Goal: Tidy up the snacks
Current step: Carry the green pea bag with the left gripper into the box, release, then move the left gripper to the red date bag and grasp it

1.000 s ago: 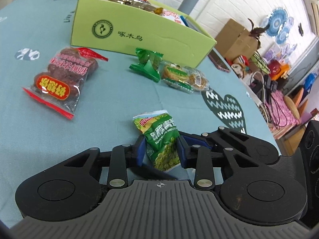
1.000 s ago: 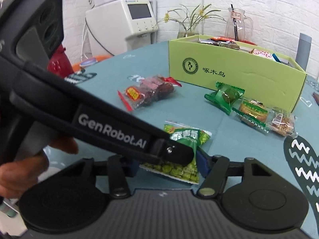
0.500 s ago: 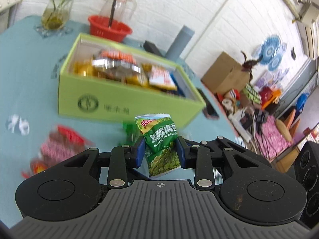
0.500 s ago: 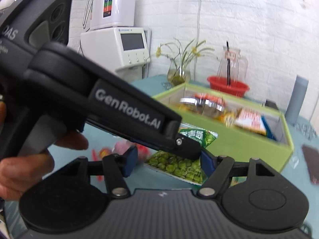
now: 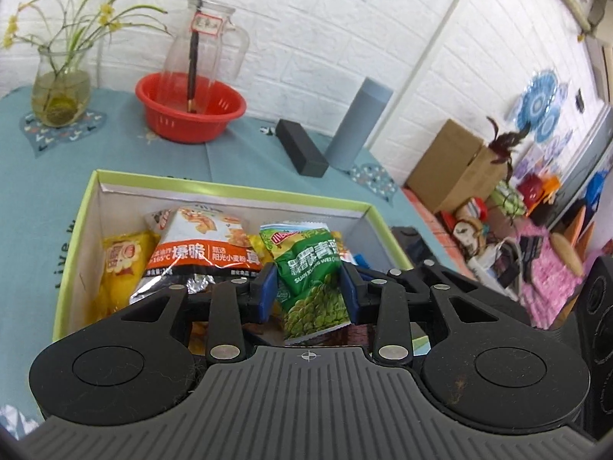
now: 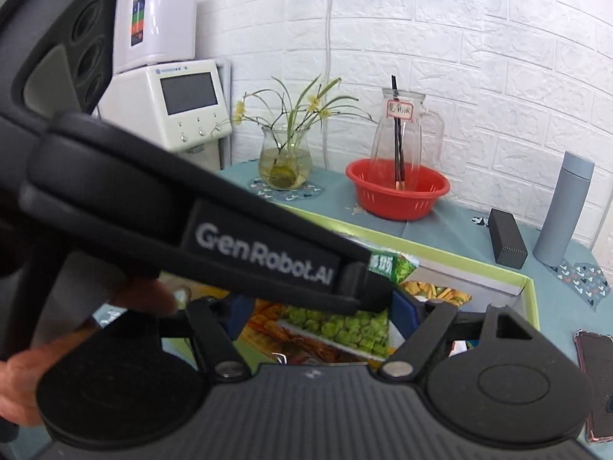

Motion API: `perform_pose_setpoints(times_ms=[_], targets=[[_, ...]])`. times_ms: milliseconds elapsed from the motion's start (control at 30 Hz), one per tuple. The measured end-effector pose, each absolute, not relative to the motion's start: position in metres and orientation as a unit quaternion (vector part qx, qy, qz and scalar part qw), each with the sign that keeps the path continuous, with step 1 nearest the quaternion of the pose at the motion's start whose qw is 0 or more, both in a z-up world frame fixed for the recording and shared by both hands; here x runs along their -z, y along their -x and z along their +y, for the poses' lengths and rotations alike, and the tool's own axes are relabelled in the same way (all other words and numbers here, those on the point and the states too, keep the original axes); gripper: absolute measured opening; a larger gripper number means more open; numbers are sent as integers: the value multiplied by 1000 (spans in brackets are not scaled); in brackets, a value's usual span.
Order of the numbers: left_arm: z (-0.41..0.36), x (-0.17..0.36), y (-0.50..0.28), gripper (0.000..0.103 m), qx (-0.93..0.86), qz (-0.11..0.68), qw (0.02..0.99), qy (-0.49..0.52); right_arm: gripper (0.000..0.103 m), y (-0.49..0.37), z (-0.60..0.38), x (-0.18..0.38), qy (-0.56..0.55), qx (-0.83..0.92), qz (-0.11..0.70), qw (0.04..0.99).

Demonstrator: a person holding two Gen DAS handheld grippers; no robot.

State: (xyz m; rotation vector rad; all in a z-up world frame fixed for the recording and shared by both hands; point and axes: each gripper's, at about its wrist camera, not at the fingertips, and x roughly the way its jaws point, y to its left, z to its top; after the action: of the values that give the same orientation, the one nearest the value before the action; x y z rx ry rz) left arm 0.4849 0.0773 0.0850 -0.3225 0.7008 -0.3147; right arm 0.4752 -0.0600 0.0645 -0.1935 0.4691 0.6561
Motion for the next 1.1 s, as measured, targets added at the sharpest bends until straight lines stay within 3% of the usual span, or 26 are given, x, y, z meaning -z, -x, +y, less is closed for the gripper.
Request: perform_pose_setpoints(times_ms=[67,167,367,567,800,900,933,1100], targets=[[77,-86,-482,39,148,335,919,147,92,-472,-62,-65,93,-317,220,918],[87,-100,-458,58,154,299,928,157,95,-455,-71,-72,81,-312,203,925],[121,-114,-394,71,142,255,940,177,94,-400,-98,-70,55,-319,203,924],[160,-79,-340,71,83,278,934,210,94,-352,-85,-42,35,-378,267,886],[201,-26,-325,68,29,341,908,244,94,-343,-8,-10,103,-446,314,832],[207,-9,-336,46,62,378,888,254,93,-347,10,3,100,-465,335,813],[208,-3,-339,33,73,390,880,261,93,-350,15,5,97,-467,342,810],[195,0,-334,30,98,405,877,239,94,-357,27,8,108,-446,339,822]])
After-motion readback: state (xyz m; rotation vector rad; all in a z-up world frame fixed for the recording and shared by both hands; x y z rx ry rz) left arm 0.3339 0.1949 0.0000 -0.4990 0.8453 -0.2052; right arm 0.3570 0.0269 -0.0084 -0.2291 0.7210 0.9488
